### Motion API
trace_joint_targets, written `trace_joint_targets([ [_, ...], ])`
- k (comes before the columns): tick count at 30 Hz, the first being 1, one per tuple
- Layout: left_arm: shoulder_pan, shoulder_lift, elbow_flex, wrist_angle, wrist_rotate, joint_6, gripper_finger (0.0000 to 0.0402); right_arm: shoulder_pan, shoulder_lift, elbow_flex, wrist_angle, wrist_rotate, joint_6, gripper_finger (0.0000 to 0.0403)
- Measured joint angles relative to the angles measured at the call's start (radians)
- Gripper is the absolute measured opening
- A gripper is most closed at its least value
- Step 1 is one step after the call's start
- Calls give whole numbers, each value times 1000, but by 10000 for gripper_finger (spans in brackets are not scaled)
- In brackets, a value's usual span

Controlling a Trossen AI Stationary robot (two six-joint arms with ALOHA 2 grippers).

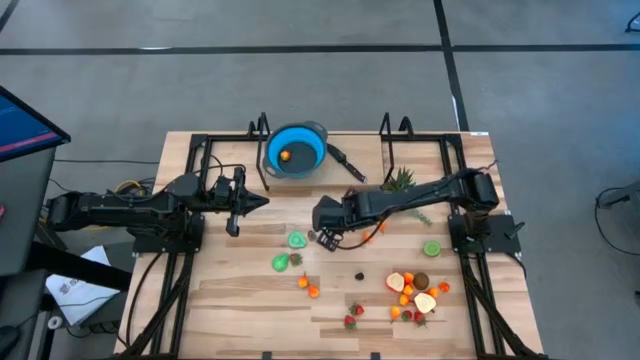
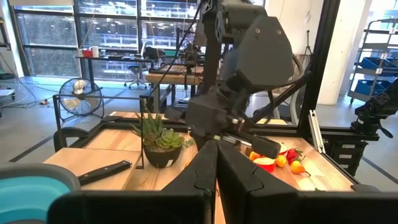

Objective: Pick & Place Fruit
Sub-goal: Put the strawberry into the basket

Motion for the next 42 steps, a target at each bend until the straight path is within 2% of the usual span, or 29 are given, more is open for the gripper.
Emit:
trace_joint_targets([
  [7,0,0,0,0,0,0,2,26,-24,-88,65,-10,3,0],
  [17,0,0,0,0,0,0,2,28,-180,-293,249,-19,145,0],
  [24,0,0,0,0,0,0,2,-6,-192,-296,271,-19,183,0],
  [32,0,0,0,0,0,0,2,-41,-160,-294,393,-18,183,0],
  [36,0,0,0,0,0,0,2,-63,-154,-294,383,-20,256,1],
  [39,0,0,0,0,0,0,2,-77,-145,-299,344,-43,270,16],
  [42,0,0,0,0,0,0,2,-77,-137,-295,351,-45,270,51],
])
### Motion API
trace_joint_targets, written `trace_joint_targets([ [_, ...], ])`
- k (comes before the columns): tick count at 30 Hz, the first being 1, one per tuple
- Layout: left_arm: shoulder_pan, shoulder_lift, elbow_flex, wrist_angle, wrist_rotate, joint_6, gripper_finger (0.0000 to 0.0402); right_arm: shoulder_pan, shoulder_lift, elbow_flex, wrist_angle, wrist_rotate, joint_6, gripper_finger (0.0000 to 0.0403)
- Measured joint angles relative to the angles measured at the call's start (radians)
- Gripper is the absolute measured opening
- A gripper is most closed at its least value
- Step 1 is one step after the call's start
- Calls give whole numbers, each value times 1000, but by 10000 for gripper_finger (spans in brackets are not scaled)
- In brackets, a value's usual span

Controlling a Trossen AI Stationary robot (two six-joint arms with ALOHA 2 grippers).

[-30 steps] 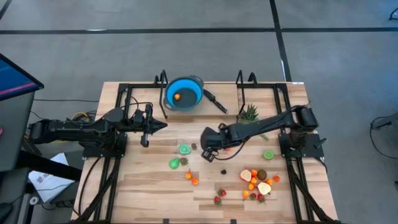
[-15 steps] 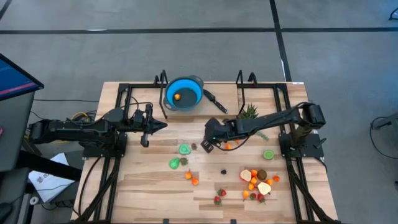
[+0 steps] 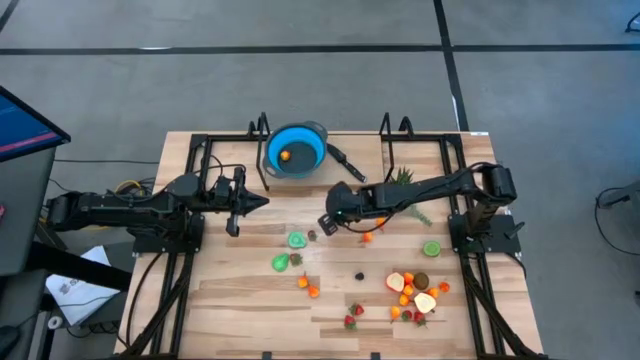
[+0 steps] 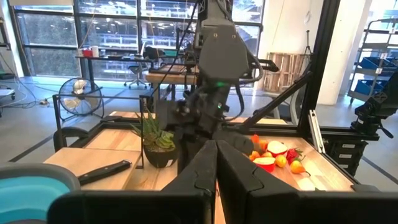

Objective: Pick & Place Fruit
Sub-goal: Put the strawberry into the basket

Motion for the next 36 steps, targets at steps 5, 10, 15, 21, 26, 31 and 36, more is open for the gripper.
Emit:
trace_joint_targets([
  [5,0,0,0,0,0,0,2,0,6,-1,-1,-1,0,129],
  [10,0,0,0,0,0,0,2,0,11,-1,11,1,0,213],
  [15,0,0,0,0,0,0,2,0,11,-1,21,1,0,263],
  [21,0,0,0,0,0,0,2,1,33,0,39,1,52,270],
  [26,0,0,0,0,0,0,2,1,94,-1,45,1,86,270],
  [31,0,0,0,0,0,0,2,1,145,-1,58,-3,119,270],
  [36,0,0,0,0,0,0,2,0,172,-1,59,-5,123,270],
])
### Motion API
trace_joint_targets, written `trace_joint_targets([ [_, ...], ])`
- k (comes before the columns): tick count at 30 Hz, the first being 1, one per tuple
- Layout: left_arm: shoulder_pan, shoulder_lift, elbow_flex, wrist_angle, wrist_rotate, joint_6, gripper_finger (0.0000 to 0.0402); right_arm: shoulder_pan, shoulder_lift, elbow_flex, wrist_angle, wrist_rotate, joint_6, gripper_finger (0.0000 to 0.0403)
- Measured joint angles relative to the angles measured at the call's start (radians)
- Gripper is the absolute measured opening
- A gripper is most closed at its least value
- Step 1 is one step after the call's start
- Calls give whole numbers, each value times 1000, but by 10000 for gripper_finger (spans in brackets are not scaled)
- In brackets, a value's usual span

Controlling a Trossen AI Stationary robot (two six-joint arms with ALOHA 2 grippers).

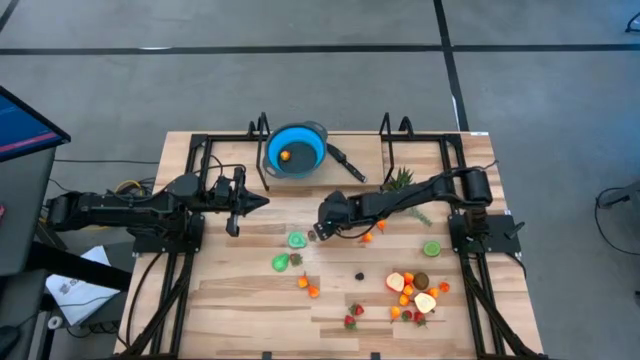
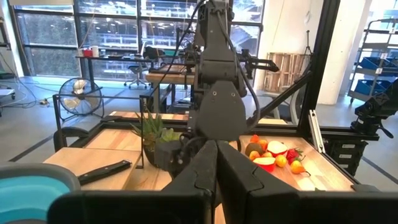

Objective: Pick & Place Fruit
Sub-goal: Put the strawberry into the basket

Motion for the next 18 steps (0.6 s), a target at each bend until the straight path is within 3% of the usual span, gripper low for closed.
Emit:
trace_joint_targets([
  [18,0,1,0,0,0,0,2,-11,59,5,51,19,-5,270],
])
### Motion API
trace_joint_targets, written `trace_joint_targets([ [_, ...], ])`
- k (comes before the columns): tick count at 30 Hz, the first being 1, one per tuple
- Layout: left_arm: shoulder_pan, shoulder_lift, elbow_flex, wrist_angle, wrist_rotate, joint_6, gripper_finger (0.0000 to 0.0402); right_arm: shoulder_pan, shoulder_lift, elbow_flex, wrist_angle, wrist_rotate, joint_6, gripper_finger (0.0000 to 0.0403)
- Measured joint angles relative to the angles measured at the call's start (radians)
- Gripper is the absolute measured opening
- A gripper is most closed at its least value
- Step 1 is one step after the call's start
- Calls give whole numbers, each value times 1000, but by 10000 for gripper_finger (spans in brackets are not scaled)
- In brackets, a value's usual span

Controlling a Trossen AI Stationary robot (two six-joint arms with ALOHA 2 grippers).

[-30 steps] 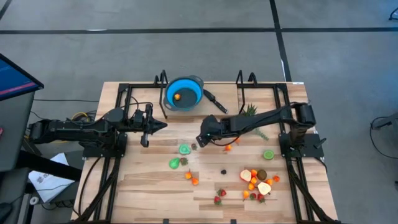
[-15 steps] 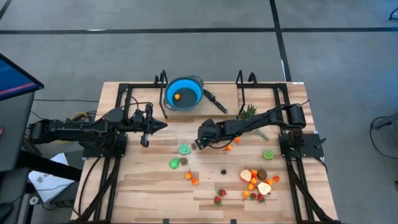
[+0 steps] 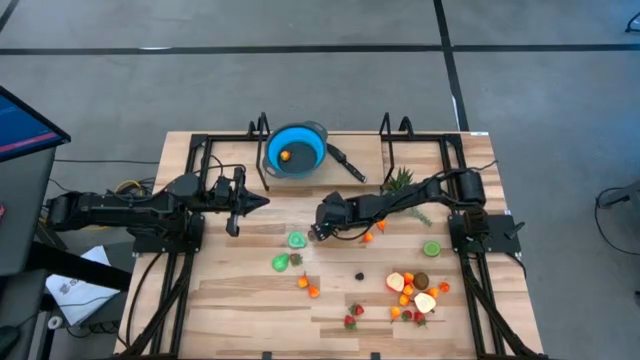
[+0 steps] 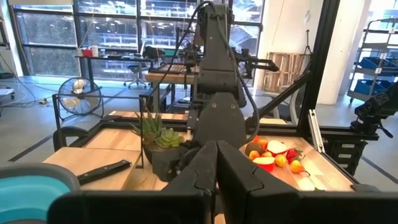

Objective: Pick & Place Fruit
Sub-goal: Put the strawberry into the basket

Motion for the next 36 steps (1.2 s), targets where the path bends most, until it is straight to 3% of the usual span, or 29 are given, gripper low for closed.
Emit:
trace_joint_targets([
  [30,1,3,0,0,0,0,2,-2,-6,-4,2,-15,3,269],
  [36,1,3,0,0,0,0,2,-2,-6,-4,-3,-14,3,239],
])
